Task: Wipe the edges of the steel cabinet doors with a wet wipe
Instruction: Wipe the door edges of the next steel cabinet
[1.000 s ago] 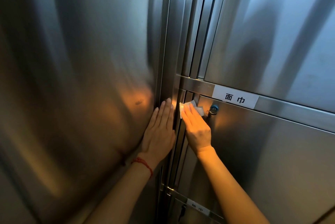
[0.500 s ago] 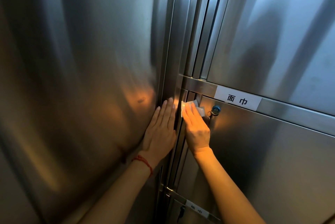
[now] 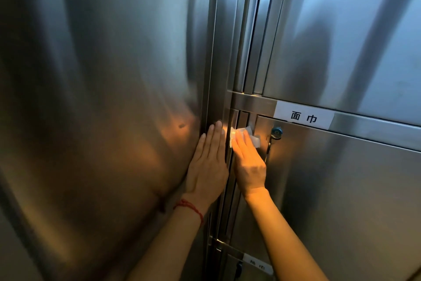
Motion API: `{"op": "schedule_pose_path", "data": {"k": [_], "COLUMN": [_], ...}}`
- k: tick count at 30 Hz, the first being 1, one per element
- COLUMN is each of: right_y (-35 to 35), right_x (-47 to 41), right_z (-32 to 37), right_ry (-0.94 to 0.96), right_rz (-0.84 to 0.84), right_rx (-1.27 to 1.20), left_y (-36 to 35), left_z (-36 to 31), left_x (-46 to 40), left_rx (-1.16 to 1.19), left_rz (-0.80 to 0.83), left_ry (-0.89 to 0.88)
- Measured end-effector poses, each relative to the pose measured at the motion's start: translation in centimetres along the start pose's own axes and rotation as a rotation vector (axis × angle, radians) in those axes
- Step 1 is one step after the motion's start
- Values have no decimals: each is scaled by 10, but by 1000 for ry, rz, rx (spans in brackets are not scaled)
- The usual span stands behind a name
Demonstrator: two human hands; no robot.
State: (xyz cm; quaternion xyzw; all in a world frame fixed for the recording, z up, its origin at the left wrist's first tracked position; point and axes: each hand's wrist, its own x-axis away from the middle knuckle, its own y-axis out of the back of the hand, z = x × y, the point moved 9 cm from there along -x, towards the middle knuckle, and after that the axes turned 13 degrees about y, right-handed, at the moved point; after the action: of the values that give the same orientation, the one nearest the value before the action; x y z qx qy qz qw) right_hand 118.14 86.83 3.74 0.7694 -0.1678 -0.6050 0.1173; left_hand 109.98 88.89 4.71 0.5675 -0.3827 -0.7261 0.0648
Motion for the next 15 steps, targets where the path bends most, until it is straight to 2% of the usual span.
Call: {"op": "schedule_pose_path", "data": {"k": [3,7,15], "right_y": [-4,2,-2], "right_x": [1,-7,-11], "right_z": [1,5,9], "right_ry": [40,222,499], "right_rz": [-8,-27,96], "right_rx": [45,111,187], "left_y": [-4,-8,-13], "left_z": [1,1,1], "left_x": [0,0,-1], "left_rx": [18,-12,24], "left_rz": [11,12,27], "left_ry": [7,16,30]}}
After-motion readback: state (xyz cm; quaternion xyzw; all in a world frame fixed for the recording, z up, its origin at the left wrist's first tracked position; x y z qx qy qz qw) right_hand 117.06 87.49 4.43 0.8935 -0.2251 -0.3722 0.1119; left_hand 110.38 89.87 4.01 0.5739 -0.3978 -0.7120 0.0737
